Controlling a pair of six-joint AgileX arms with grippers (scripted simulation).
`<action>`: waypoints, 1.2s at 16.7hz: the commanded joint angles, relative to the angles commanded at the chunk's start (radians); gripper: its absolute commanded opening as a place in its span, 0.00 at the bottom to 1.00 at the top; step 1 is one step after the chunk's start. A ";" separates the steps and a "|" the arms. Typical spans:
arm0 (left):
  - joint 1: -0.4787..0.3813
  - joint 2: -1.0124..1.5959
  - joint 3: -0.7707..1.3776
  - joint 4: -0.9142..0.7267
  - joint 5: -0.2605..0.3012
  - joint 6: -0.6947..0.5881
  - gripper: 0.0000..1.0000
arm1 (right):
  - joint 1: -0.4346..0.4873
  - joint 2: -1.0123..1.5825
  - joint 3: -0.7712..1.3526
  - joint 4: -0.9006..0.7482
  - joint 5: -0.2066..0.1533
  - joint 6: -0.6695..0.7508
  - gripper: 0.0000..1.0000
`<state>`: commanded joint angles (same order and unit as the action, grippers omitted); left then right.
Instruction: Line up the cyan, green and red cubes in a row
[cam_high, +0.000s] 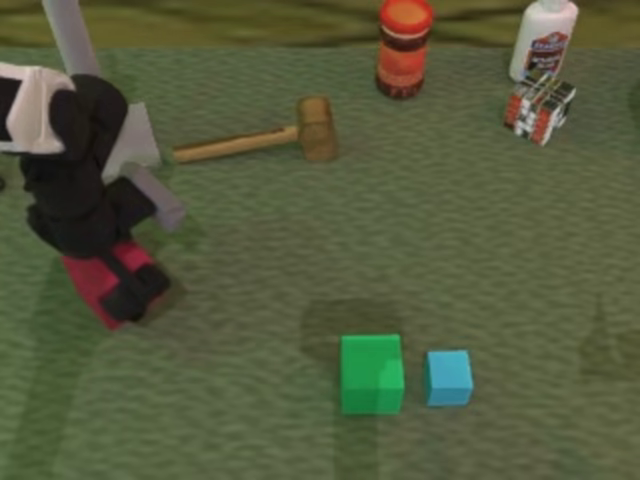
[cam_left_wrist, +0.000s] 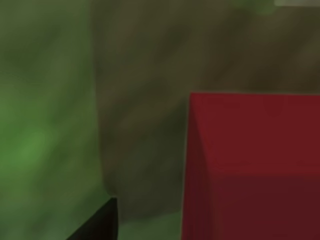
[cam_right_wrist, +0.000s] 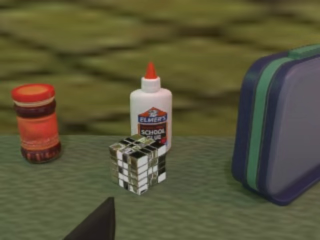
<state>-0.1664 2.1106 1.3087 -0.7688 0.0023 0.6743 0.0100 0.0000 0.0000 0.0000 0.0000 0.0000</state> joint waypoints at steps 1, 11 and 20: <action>0.000 0.000 0.000 0.000 0.000 0.000 0.77 | 0.000 0.000 0.000 0.000 0.000 0.000 1.00; 0.000 0.000 0.000 0.000 0.000 0.000 0.02 | 0.000 0.000 0.000 0.000 0.000 0.000 1.00; 0.000 -0.011 0.001 -0.007 0.004 -0.002 0.00 | 0.000 0.000 0.000 0.000 0.000 0.000 1.00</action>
<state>-0.1661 2.0999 1.3096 -0.7755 0.0061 0.6722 0.0100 0.0000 0.0000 0.0000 0.0000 0.0000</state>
